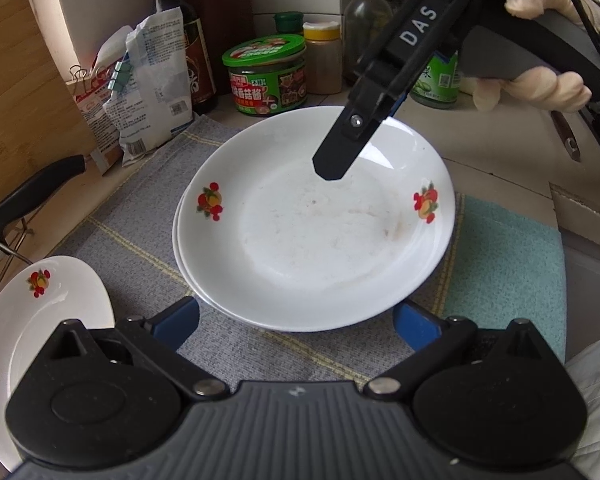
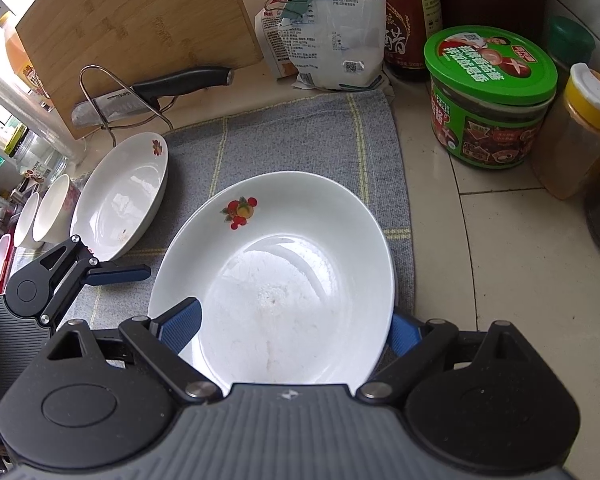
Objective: Organize plates and bowls
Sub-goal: 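Set the flower-print plate down on the stack and open the right gripper, then withdraw the right gripper and move the left gripper toward the fruit-print plate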
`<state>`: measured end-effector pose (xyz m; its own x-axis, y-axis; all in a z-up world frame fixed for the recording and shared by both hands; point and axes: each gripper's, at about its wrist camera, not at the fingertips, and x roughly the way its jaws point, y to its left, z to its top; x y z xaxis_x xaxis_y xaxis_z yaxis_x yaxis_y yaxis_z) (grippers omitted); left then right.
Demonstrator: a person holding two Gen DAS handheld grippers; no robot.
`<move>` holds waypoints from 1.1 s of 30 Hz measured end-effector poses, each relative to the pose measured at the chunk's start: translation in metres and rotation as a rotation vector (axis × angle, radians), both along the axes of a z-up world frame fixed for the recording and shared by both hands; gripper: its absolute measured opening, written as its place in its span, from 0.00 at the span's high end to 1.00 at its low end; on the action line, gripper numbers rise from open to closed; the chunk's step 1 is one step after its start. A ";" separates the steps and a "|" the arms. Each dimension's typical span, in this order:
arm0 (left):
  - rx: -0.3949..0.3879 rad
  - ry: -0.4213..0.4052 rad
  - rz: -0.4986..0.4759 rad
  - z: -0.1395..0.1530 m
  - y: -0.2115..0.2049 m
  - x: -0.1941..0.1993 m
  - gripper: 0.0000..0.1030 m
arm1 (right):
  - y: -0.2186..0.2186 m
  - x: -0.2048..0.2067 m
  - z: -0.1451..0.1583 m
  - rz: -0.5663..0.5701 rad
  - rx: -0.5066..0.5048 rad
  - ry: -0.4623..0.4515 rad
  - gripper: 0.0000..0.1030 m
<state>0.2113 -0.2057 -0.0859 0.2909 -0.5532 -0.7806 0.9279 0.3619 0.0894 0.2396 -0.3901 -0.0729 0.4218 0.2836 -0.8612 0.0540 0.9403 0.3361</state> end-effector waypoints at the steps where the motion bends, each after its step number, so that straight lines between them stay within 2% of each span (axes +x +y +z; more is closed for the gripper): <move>1: -0.001 0.006 0.004 -0.001 -0.001 0.000 0.01 | 0.001 -0.001 0.001 0.003 -0.009 -0.004 0.06; 6: -0.014 0.019 0.010 -0.003 -0.001 0.001 0.01 | 0.007 -0.002 0.000 0.026 -0.055 -0.018 0.05; 11: -0.014 0.019 0.019 -0.004 -0.001 0.000 0.01 | 0.020 -0.005 -0.005 0.066 -0.174 0.000 0.04; 18: -0.012 0.013 0.029 -0.005 -0.001 0.000 0.01 | 0.021 -0.009 -0.007 0.069 -0.171 -0.011 0.02; 21: -0.015 0.013 0.037 -0.005 0.000 -0.001 0.01 | 0.023 -0.016 -0.005 0.081 -0.178 -0.037 0.02; 24: -0.020 0.003 0.055 -0.004 0.003 -0.005 0.01 | 0.032 -0.026 0.002 0.104 -0.253 -0.102 0.00; 29: -0.060 -0.012 0.147 0.010 0.017 -0.010 0.01 | 0.054 -0.043 0.016 0.174 -0.431 -0.238 0.00; 33: -0.111 -0.021 0.305 0.029 0.039 -0.014 0.01 | 0.065 -0.050 0.024 0.208 -0.440 -0.302 0.00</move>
<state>0.1971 -0.1669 -0.0571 0.4720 -0.5197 -0.7121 0.7735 0.6317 0.0517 0.1896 -0.3251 -0.0492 0.6410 0.0285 -0.7670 -0.1843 0.9758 -0.1178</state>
